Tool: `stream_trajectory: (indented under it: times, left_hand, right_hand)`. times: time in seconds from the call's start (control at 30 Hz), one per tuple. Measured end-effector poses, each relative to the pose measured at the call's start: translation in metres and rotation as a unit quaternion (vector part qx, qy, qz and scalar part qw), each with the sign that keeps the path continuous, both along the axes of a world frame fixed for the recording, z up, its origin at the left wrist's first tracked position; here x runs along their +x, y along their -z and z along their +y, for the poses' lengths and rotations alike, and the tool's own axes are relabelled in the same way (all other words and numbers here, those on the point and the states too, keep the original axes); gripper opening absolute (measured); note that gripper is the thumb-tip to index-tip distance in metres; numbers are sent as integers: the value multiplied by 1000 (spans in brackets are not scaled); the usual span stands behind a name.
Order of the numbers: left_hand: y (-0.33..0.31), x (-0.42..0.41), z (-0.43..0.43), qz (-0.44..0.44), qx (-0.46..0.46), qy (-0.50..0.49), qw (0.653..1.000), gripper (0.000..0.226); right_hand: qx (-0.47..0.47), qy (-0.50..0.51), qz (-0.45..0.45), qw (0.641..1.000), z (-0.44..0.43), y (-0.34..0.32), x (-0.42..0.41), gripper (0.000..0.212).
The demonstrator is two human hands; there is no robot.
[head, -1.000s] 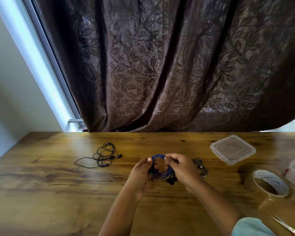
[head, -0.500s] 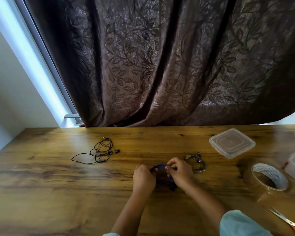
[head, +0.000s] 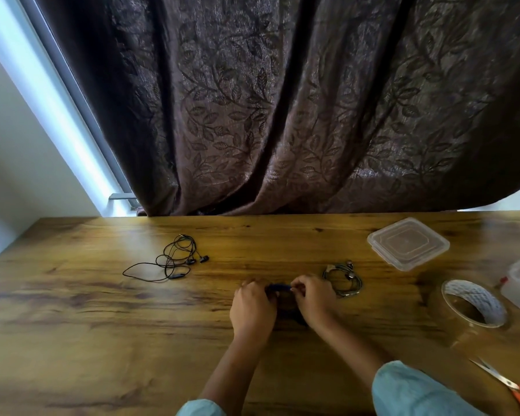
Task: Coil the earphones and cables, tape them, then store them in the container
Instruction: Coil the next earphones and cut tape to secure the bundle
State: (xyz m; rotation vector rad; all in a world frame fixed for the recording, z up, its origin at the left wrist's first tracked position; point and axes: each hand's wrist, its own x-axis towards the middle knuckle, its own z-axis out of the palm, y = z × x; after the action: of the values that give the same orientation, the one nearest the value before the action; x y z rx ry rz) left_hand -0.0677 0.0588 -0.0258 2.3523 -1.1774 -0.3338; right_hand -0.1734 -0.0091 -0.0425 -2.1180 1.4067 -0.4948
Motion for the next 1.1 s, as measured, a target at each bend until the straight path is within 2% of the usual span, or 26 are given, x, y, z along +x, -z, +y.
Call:
stream_trajectory:
  times: [0.2, 0.4, 0.73, 0.83, 0.93, 1.03, 1.1]
  left_hand:
    - [-6, -1, -4, 13, 15, -14, 1000, 37]
    - [-14, -5, -1, 22, -31, -11, 999, 32]
    - [-60, -67, -26, 85, -144, 134, 977, 24]
    - [-61, -99, -30, 117, -134, 195, 964, 22]
    - [-54, -129, -30, 148, -96, 244, 954, 21]
    - [-40, -157, -32, 154, -53, 273, 948, 32]
    - [-32, -177, -37, 168, -24, 275, 946, 37]
  right_hand:
    - [-1, 3, -15, 1000, -4, -5, 0, 20]
    - [15, 26, -68, 997, -5, -21, -7, 20]
    - [-40, 51, -144, 987, -3, -92, -81, 20]
    - [-71, 72, -109, 989, -4, -98, -132, 22]
    - [-53, 96, -17, 994, -10, -88, -192, 28]
    - [-33, 68, 44, 996, -13, -72, -240, 40]
    - [-34, 51, 117, 991, -14, -60, -261, 51]
